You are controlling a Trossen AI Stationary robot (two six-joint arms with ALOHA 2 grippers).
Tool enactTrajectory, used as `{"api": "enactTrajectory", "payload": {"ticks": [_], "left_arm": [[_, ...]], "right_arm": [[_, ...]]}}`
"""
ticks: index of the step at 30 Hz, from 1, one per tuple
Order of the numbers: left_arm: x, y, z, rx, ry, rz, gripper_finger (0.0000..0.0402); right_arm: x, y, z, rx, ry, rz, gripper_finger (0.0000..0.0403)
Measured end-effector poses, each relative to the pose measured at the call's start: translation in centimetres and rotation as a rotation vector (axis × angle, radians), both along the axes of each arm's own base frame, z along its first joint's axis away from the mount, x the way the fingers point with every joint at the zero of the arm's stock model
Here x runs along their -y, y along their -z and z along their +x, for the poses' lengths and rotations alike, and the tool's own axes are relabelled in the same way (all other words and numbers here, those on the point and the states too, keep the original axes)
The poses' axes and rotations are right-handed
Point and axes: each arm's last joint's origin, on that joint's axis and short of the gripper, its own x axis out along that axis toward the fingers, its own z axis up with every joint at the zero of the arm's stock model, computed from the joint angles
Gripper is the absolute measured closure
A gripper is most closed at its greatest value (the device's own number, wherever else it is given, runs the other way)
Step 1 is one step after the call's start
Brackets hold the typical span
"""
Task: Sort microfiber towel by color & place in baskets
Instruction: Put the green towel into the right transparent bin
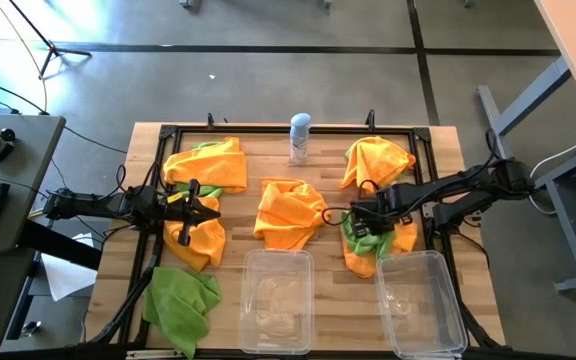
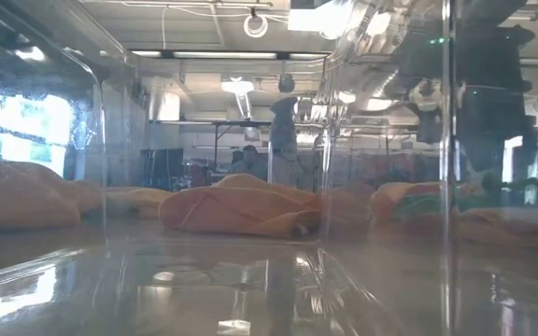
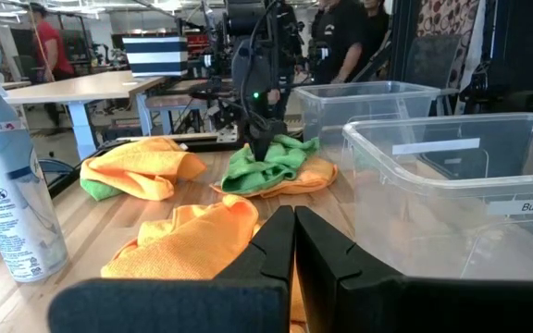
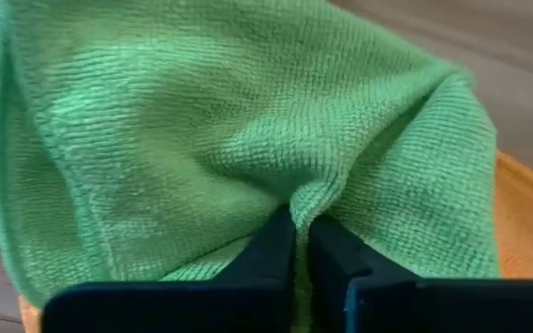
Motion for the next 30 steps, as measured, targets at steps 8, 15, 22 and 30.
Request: {"api": "enactTrajectory", "payload": {"ticks": [8,15,22,30], "left_arm": [[0.0,0.0,0.0,0.001,0.000,0.000,0.0401],[0.0,0.0,0.0,0.000,0.000,0.000,0.0401],[0.0,0.0,0.0,0.000,0.000,0.000,0.0401],[0.0,0.0,0.0,0.001,0.000,0.000,0.0401]], "right_arm": [[-0.1,-5.0,1.0,-0.053,-0.099,-0.151,0.0398],[-1.0,-12.9,1.8,-0.001,-0.225,-0.331,0.0400],[-3.2,-21.2,0.3,0.202,-0.365,-0.455,0.0401],[-5.9,-28.0,-4.4,0.545,-0.477,-0.448,0.0402]]}}
